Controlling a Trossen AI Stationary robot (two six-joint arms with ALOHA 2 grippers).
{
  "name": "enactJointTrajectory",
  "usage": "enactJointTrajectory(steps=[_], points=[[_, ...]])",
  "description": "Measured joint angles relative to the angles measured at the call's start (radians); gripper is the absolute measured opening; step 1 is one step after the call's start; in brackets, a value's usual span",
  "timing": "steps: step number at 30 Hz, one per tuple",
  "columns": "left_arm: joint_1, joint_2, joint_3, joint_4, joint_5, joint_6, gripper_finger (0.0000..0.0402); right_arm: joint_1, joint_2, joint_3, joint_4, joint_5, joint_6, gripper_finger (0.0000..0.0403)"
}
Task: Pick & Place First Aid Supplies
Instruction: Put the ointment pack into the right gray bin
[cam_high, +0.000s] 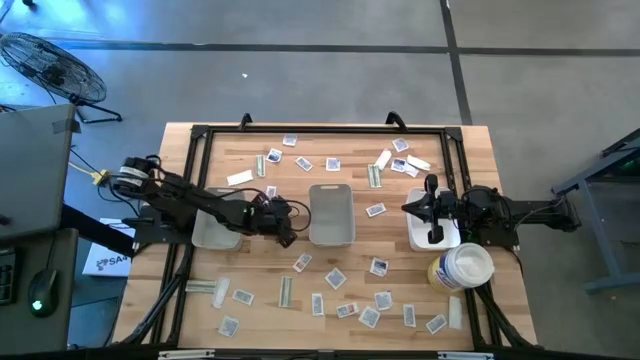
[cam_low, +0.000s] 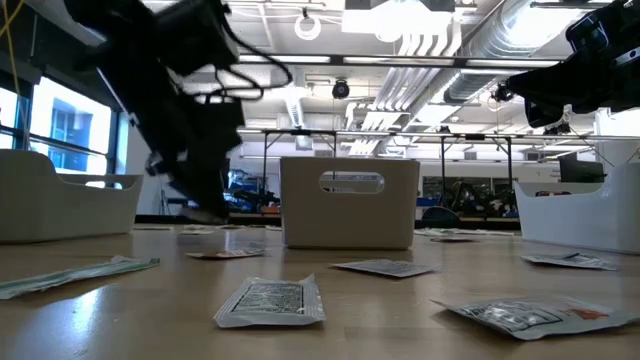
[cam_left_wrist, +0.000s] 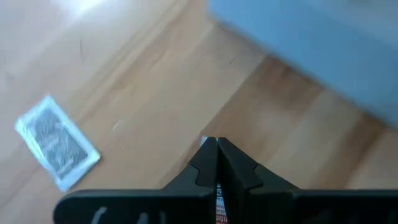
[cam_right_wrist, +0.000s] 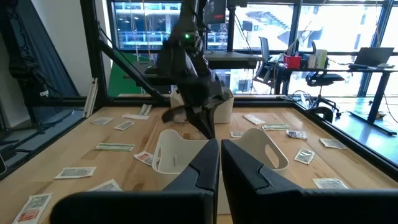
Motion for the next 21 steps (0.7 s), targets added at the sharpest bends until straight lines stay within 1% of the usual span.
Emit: enactJointTrajectory(steps=[1,4,6,10,13,16,18,21], points=[[-0.008,-0.017,0.0,0.017,-0.006,0.025,0.0001,0.0,0.0,0.0,0.0,0.0,0.0,0.0012],[-0.028,-0.053,0.001,0.137,-0.012,0.146,0.0001,0.0,0.0,0.0,0.0,0.0,0.0,0.0012],[-0.031,-0.061,0.002,0.261,0.009,0.24,0.0001,0.0,0.0,0.0,0.0,0.0,0.0,0.0012],[-0.004,-0.049,0.003,0.522,0.103,0.416,0.0001,0.0,0.0,0.0,0.0,0.0,0.0,0.0012],[0.047,-0.031,0.005,0.647,0.19,0.476,0.0001,0.0,0.0,0.0,0.0,0.0,0.0,0.0012],[0.103,-0.005,0.006,0.712,0.232,0.487,0.0001,0.0,0.0,0.0,0.0,0.0,0.0,0.0012],[0.135,0.024,0.026,0.691,0.237,0.487,0.0001,0.0,0.0,0.0,0.0,0.0,0.0,0.0012],[0.156,0.083,0.098,0.652,0.264,0.492,0.0,0.0,0.0,0.0,0.0,0.0,0.0,0.0012]])
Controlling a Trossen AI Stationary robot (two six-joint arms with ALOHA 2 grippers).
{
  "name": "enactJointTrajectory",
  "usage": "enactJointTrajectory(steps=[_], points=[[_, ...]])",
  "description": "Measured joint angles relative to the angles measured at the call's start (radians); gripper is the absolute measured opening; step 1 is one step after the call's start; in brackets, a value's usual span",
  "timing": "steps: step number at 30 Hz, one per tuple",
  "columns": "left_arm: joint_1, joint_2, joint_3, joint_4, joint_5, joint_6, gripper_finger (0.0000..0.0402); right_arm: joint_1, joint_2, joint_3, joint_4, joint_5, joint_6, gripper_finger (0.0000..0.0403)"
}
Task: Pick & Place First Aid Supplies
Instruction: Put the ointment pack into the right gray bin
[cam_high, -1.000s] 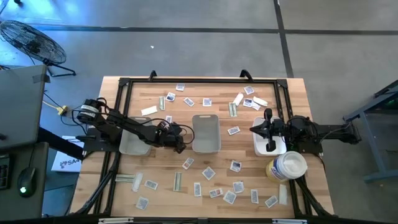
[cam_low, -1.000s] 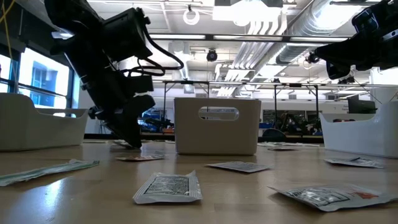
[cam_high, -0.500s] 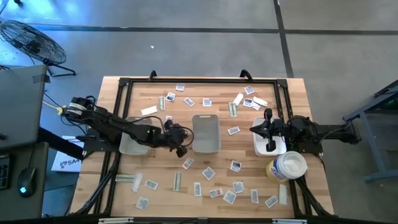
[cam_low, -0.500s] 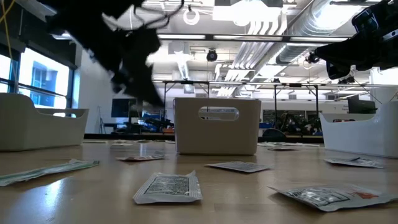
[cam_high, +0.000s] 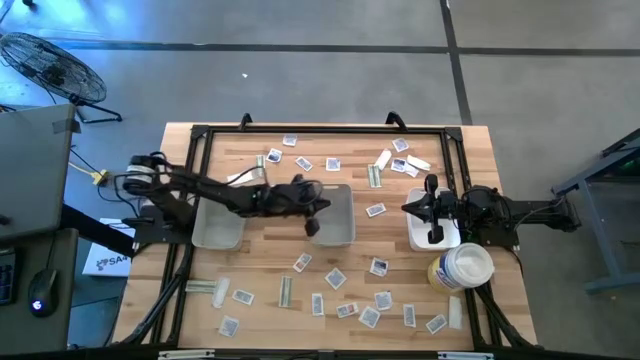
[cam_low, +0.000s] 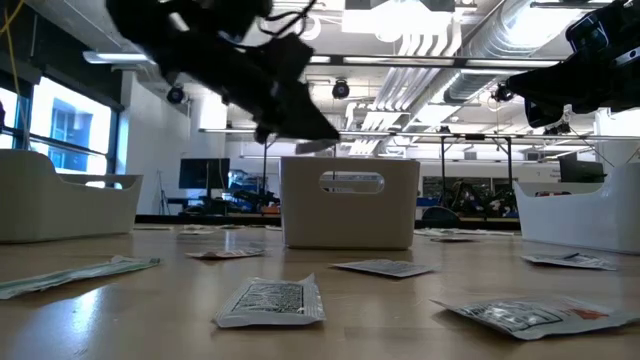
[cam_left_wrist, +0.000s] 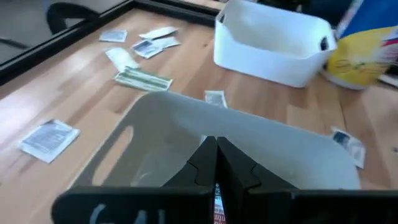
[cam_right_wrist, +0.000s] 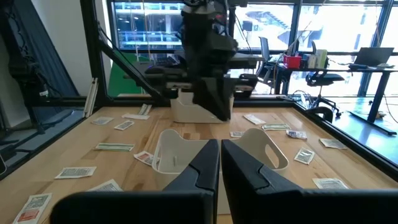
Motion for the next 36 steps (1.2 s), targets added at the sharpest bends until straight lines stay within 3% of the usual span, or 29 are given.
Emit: enactJointTrajectory(steps=[7,14,18,26,36], points=[[-0.002,0.167,0.218,-0.293,0.02,0.05,0.0001,0.0,0.001,0.0,0.0,0.0,0.0,0.0012],[-0.002,0.266,0.294,-0.339,0.03,0.02,0.0001,0.0,0.012,0.0,0.001,0.001,0.0,0.0012],[-0.002,0.266,0.297,-0.365,0.006,-0.002,0.0013,0.0,0.015,0.0,0.001,0.001,0.0,0.0012],[-0.002,0.266,0.296,-0.381,0.028,-0.002,0.0083,0.0,0.019,0.0,0.001,0.0,0.0,0.0012],[-0.075,0.078,0.297,-0.501,0.038,0.023,0.008,0.0,0.019,0.0,0.001,0.0,0.0,0.0012]])
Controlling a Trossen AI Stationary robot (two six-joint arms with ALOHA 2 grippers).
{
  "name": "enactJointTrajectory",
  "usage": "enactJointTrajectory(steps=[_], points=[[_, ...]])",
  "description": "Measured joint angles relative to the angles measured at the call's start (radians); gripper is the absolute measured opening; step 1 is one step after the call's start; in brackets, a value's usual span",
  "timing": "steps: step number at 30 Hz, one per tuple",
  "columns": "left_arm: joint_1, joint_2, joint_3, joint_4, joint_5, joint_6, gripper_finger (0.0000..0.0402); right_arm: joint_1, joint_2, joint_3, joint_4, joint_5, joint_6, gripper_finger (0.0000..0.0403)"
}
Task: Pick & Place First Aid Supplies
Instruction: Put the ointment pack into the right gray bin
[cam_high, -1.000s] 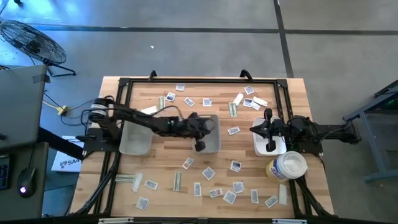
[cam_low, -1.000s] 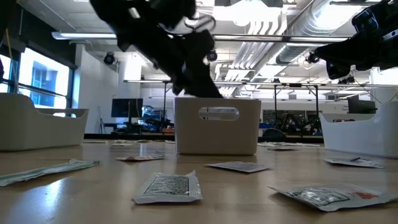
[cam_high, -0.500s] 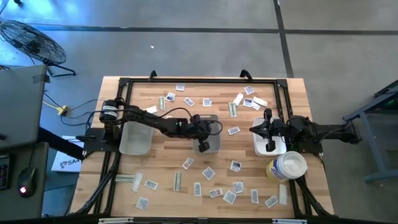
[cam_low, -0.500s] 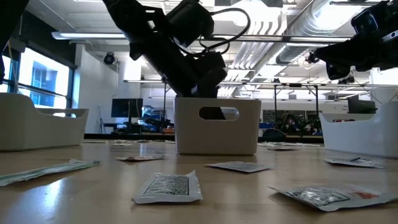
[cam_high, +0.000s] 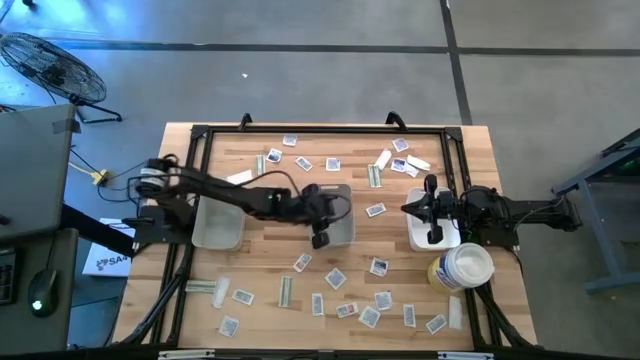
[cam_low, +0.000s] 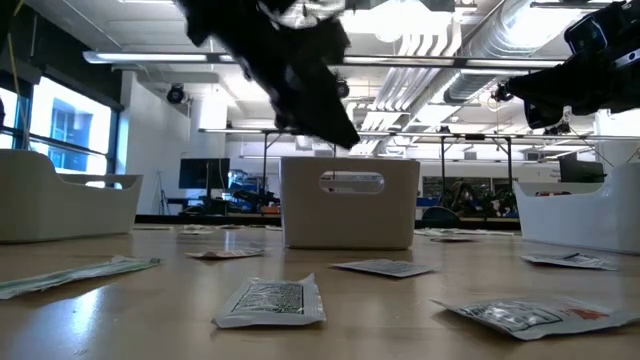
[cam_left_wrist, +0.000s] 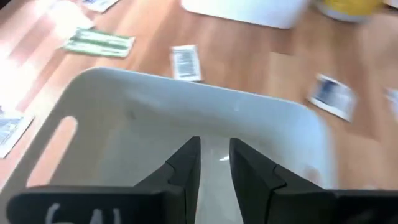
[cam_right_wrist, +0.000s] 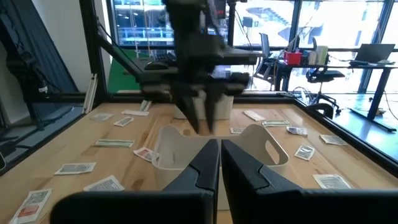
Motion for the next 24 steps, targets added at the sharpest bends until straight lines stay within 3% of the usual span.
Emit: enactJointTrajectory(steps=[12,18,24], points=[[-0.369,-0.064,-0.003,-0.287,-0.187,-0.102,0.0073,0.0,0.0,0.0,0.0,0.0,0.0,0.0012],[-0.507,-0.064,-0.036,-0.266,-0.242,-0.134,0.0073,0.0,0.0,0.0,0.001,0.0,0.0,0.0012],[-0.527,-0.064,-0.134,-0.128,-0.209,-0.149,0.0073,0.0,0.0,0.0,0.001,0.0,0.0,0.0012]])
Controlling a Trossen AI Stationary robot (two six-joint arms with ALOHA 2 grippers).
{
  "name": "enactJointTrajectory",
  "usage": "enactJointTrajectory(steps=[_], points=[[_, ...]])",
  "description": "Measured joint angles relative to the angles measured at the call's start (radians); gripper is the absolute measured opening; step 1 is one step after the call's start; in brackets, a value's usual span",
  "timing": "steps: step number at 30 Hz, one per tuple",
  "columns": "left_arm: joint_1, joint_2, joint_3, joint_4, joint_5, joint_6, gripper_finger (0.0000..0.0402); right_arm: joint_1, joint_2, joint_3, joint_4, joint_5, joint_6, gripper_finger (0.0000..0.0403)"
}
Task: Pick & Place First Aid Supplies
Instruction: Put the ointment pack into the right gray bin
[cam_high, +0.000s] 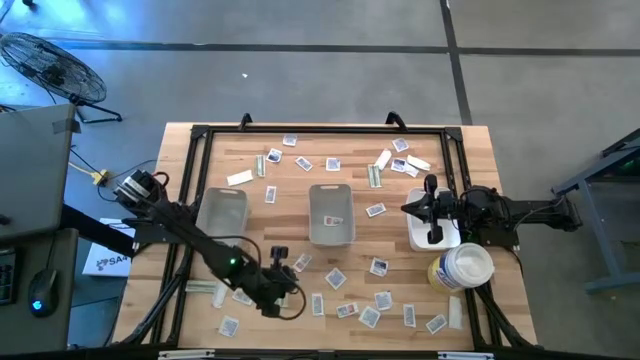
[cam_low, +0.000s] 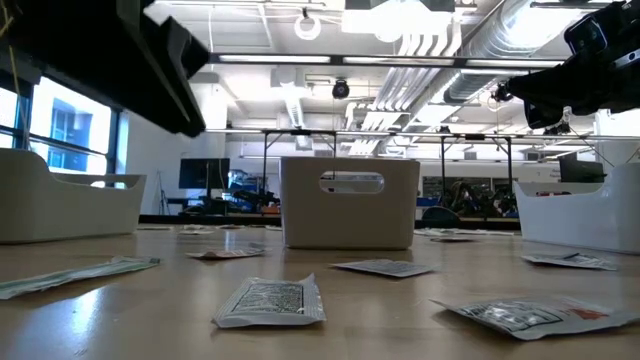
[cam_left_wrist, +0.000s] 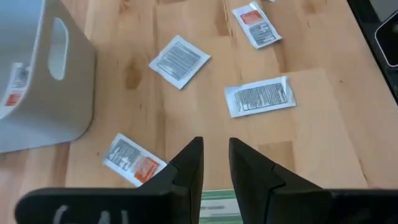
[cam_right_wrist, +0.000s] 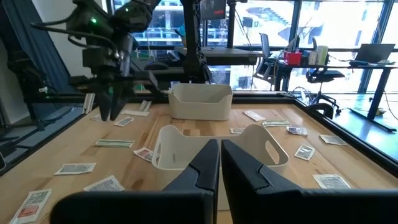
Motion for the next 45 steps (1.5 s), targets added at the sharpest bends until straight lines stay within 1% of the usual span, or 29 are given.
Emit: enactJointTrajectory(steps=[4,10,14,16,18,20,22,26,29,34,40,45], points=[[0.027,0.0,-0.026,0.009,-0.016,-0.006,0.0073,0.0,0.0,0.0,0.0,0.0,0.0,0.0012],[0.092,0.003,-0.064,0.031,0.04,-0.004,0.0079,0.0,0.0,0.0,0.001,0.0,0.0,0.0012],[0.106,0.003,-0.091,0.041,0.042,0.054,0.0091,0.0,0.0,0.0,0.002,0.0,0.0,0.0012],[0.104,0.003,-0.112,0.086,0.076,0.098,0.0094,0.0,0.0,0.0,0.002,0.0,0.0,0.0012],[0.103,0.003,-0.145,0.172,0.12,0.137,0.0095,0.0,0.0,0.0,0.002,0.0,0.0,0.0012],[0.103,0.003,-0.18,0.254,0.131,0.156,0.0095,0.0,0.0,0.0,0.002,0.0,0.0,0.0012],[0.108,0.003,-0.2,0.293,0.105,0.158,0.0095,0.0,0.0,0.0,0.002,0.0,0.0,0.0012],[0.11,0.003,-0.22,0.298,0.041,0.16,0.0095,0.0,0.0,0.0,0.002,0.0,0.0,0.0012],[0.109,0.018,-0.225,0.341,0.04,0.181,0.0095,0.0,0.0,0.0,0.002,0.0,0.0,0.0012],[0.11,0.094,-0.222,0.443,0.062,0.215,0.0095,0.0,0.0,0.0,0.002,0.0,0.0,0.0012],[0.109,0.107,-0.223,0.426,0.016,0.207,0.0095,0.0,0.001,0.0,0.001,0.0,0.0,0.0012],[0.109,0.114,-0.223,0.419,0.039,0.181,0.0095,0.0,0.0,0.0,0.001,0.0,0.0,0.0012]])
